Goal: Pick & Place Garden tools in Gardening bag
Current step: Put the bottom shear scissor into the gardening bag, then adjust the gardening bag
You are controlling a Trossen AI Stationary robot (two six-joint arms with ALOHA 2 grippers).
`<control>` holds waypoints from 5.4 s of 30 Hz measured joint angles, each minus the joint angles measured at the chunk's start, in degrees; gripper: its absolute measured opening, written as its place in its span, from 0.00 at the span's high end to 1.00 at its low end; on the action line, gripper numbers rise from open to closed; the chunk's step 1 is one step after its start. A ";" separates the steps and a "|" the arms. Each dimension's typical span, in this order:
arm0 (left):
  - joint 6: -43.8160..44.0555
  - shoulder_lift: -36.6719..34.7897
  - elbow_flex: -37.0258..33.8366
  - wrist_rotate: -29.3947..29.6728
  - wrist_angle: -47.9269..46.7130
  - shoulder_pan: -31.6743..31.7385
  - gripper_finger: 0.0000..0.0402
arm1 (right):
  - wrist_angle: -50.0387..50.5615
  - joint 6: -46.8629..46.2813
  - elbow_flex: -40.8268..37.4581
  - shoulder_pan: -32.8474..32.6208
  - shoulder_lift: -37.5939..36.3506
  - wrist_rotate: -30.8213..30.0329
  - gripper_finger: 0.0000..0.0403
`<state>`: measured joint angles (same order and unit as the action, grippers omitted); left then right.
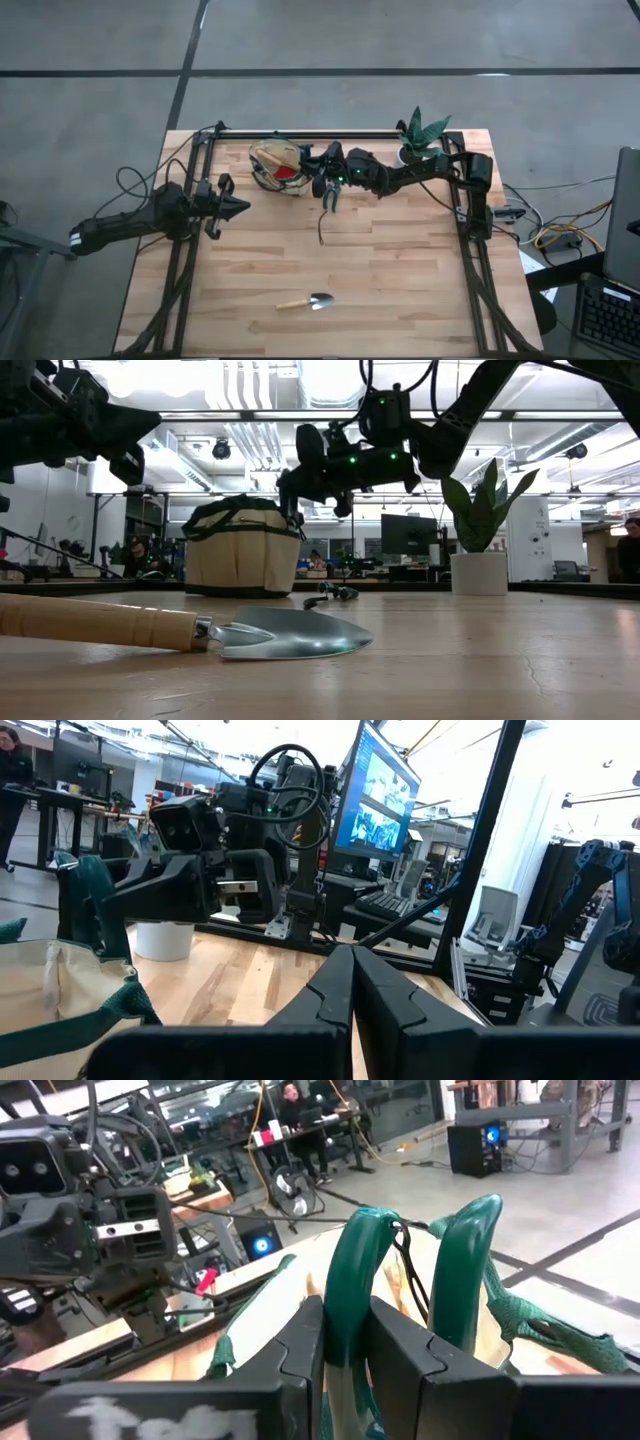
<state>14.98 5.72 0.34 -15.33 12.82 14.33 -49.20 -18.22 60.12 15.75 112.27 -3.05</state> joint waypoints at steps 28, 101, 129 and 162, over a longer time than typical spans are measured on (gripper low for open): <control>0.00 0.00 0.00 0.00 -0.13 0.00 0.98 | 19.74 -0.82 1.51 0.28 -5.76 5.95 0.60; 0.00 0.07 0.00 0.00 -1.12 -0.01 0.98 | 93.51 5.23 74.31 -2.32 27.02 11.87 0.97; 0.00 0.07 0.00 0.00 -1.12 0.00 0.98 | 116.93 34.31 74.29 -2.91 24.92 8.91 0.98; 0.00 0.04 0.00 0.00 -1.13 -0.01 0.98 | 118.83 36.23 74.44 -4.17 21.86 8.57 0.96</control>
<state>14.98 5.76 0.34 -15.33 11.69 14.32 69.64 18.01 134.56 11.57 134.13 5.52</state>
